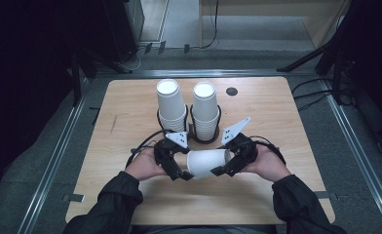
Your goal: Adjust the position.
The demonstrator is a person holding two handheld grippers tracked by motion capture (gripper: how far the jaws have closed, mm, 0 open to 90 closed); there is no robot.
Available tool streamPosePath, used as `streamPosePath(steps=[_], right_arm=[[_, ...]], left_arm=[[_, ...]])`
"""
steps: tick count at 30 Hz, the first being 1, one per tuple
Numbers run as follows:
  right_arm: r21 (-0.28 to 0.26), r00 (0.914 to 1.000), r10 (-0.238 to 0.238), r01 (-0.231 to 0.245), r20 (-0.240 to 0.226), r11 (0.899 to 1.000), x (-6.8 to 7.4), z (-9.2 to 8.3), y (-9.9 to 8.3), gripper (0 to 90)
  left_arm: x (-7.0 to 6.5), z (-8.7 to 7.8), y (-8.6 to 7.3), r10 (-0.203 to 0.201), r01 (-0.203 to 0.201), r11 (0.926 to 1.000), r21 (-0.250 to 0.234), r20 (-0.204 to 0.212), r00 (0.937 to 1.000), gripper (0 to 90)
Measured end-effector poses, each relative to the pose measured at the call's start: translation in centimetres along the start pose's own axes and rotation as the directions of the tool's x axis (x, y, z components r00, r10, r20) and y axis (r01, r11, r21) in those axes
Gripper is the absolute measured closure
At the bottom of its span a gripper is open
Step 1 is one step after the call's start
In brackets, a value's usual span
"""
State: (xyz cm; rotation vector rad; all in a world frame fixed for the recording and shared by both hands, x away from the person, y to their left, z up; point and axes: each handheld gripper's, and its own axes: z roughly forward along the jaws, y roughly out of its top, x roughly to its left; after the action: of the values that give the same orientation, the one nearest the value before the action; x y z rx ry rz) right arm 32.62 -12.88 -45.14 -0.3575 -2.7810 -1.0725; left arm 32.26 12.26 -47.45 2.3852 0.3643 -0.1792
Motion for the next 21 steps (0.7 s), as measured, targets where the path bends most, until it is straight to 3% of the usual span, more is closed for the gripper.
streamPosePath(steps=[4,11,21], right_arm=[[-0.032,0.9997,0.024,-0.024,0.005,0.999,-0.1,-0.7,-0.2,23.9],[-0.119,0.9989,0.046,-0.046,-0.003,0.992,-0.4,-1.9,-0.3,23.9],[-0.203,0.9989,0.040,-0.044,-0.024,0.978,0.0,-2.4,0.3,24.0]], left_arm=[[0.1,-0.3,0.0,-0.017,0.016,0.9997,-0.017,-0.019,0.9997,0.0],[0.2,-0.9,-0.1,-0.035,0.032,0.9956,-0.087,-0.023,0.9991,0.0],[0.0,0.0,0.3,-0.031,0.036,0.9879,-0.151,0.035,0.9989,0.0]])
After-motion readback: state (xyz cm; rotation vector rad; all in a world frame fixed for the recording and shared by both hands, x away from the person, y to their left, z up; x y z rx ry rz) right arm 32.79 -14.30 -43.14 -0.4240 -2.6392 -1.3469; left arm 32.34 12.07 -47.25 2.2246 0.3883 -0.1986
